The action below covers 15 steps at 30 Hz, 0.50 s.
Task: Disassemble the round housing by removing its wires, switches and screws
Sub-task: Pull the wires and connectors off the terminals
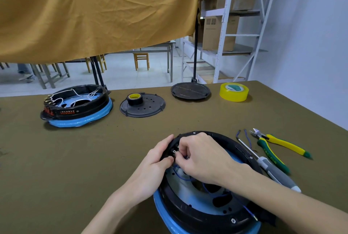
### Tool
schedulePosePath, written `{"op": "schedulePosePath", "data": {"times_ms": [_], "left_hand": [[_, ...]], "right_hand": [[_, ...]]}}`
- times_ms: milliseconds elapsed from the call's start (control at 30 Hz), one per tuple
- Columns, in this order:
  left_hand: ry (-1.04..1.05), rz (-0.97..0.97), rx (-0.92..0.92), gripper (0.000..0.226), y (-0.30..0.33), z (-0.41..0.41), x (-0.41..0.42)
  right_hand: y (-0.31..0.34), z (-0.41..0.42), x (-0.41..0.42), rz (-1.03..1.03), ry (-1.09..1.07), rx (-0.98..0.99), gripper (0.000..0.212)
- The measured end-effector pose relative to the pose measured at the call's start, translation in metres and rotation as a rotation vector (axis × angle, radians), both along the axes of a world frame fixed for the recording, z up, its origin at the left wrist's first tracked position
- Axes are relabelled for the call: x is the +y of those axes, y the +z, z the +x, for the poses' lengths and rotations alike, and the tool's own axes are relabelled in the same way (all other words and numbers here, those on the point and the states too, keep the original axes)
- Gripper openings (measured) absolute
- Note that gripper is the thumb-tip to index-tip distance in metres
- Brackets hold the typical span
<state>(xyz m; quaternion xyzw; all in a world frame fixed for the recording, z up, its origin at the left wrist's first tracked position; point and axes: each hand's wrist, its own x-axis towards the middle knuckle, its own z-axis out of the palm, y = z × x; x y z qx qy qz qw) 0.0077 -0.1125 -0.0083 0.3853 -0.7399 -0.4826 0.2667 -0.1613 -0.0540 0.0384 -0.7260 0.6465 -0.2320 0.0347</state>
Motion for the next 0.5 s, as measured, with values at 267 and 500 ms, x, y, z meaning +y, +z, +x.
{"op": "schedulePosePath", "data": {"times_ms": [267, 500], "left_hand": [[-0.042, -0.004, 0.032, 0.062, 0.0024, 0.0009, 0.0018], [-0.020, -0.093, 0.033, 0.061, -0.0039, 0.0070, 0.0020]], "right_hand": [[0.0018, -0.0015, 0.0009, -0.052, 0.009, -0.008, 0.020], [0.0038, -0.0068, 0.0093, -0.008, 0.196, -0.031, 0.007]]}}
